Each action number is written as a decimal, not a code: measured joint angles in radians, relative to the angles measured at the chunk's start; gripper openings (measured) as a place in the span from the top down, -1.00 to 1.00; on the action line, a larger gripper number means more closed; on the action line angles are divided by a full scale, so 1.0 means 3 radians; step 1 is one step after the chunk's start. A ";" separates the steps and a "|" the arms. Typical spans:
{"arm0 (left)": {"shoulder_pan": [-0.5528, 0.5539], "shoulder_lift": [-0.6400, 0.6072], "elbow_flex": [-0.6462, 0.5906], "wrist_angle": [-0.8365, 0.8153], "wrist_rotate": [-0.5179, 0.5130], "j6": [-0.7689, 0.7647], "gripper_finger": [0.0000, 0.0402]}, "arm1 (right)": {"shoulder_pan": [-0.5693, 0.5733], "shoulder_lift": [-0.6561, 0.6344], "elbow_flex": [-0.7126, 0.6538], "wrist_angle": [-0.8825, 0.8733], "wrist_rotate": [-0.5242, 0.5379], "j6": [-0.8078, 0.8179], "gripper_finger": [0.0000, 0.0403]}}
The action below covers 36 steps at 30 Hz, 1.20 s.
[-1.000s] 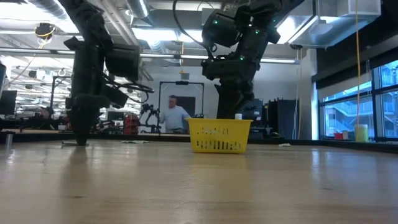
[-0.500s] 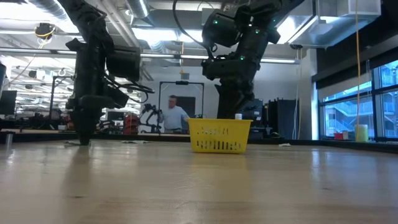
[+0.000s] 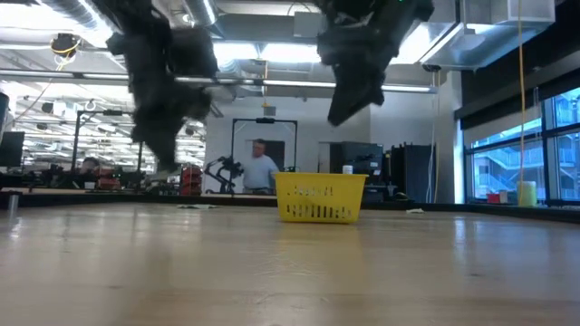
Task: Pick and place Stevia / Truvia into bins
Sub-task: Put the green stevia packet into the yellow bin
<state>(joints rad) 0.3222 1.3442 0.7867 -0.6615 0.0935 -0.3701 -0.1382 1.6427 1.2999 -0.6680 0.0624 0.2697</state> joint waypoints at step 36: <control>-0.0384 0.1629 0.0991 0.1930 0.0393 0.0502 0.88 | -0.1072 -0.0508 -0.0184 -0.0786 0.0380 -0.0159 0.61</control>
<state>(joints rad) 0.2070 1.8328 1.0840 -0.0826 0.2115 -0.2195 -0.4599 1.4902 1.2445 -0.9037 0.1764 0.2219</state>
